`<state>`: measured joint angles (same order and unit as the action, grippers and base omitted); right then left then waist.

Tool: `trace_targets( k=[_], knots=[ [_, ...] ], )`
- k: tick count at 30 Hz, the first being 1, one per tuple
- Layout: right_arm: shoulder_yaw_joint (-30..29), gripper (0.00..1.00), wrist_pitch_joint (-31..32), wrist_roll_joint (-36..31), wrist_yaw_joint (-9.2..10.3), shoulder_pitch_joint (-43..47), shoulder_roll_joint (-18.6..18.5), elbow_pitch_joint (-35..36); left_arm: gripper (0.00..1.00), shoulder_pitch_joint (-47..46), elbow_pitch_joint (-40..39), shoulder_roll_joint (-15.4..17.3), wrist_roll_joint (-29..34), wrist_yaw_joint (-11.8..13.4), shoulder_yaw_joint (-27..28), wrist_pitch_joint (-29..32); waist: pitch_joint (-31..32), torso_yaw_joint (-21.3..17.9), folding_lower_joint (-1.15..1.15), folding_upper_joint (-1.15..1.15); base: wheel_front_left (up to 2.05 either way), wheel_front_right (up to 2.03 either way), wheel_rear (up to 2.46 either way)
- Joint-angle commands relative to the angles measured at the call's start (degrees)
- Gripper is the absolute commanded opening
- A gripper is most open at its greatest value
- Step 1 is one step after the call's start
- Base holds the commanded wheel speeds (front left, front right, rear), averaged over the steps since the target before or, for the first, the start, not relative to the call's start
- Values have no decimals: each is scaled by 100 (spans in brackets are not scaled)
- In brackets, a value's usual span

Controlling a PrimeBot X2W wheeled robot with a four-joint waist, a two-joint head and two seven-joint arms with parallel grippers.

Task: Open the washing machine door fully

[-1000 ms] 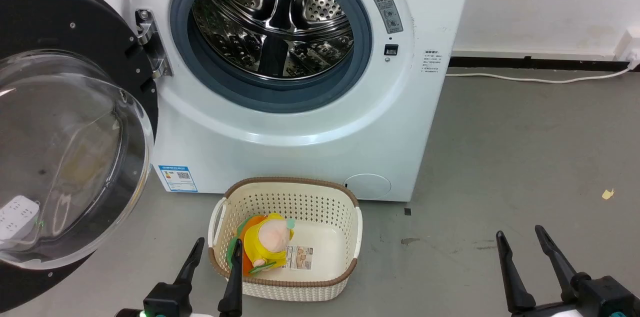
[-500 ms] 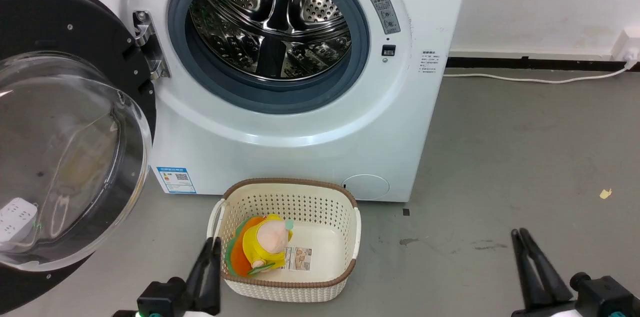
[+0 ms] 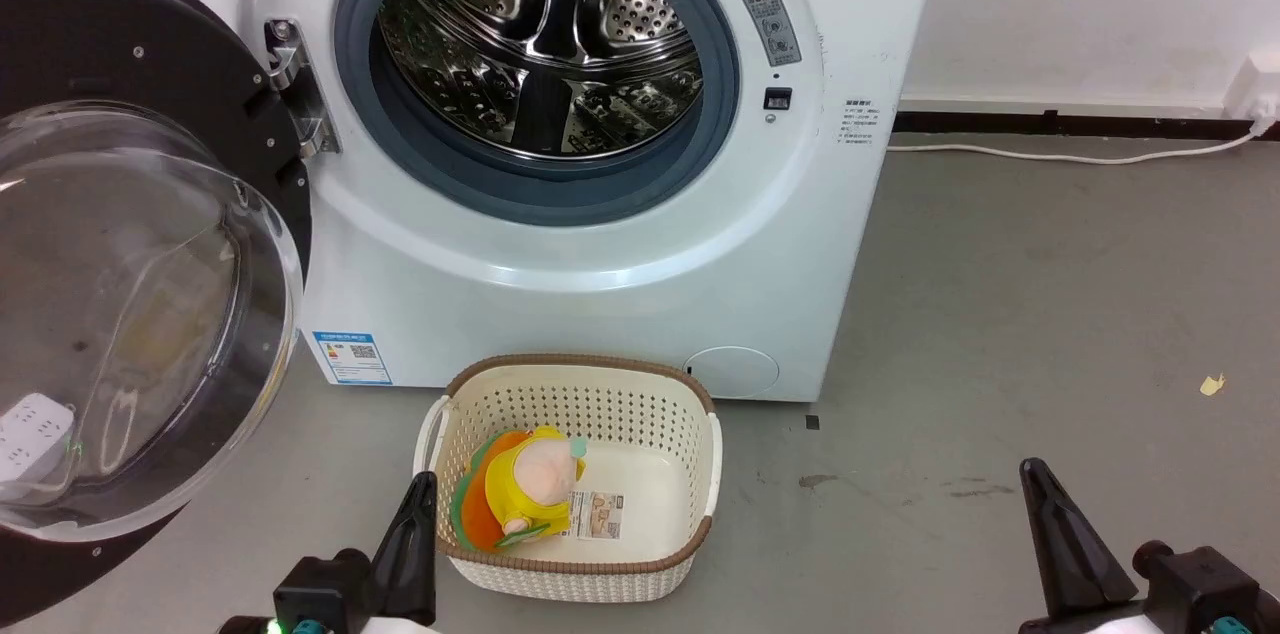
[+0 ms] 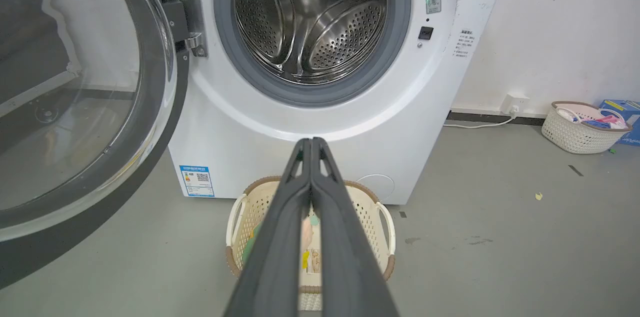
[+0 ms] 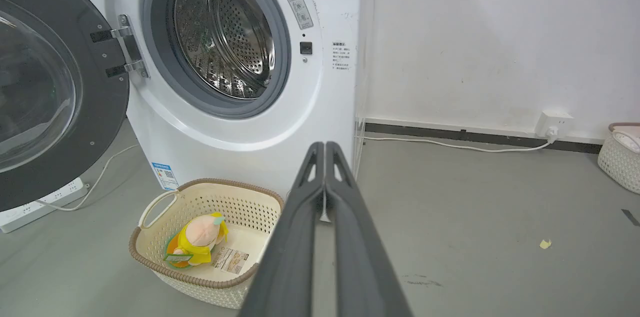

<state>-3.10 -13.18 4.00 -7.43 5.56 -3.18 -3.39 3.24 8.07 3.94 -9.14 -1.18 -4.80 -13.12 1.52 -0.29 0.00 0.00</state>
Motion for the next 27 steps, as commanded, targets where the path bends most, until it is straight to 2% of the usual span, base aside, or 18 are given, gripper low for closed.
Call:
trace_targets(
  k=[1,27],
  knots=[
    [13,0,30,-41,-1,-65,5,27,0,-40,-37,-16,63,8,16,29,-1,1,0,0,0,0,0],
    [83,0,336,-127,-2,-181,11,101,0,-107,-220,-37,265,34,126,334,-37,7,0,0,0,0,0]
  ],
)
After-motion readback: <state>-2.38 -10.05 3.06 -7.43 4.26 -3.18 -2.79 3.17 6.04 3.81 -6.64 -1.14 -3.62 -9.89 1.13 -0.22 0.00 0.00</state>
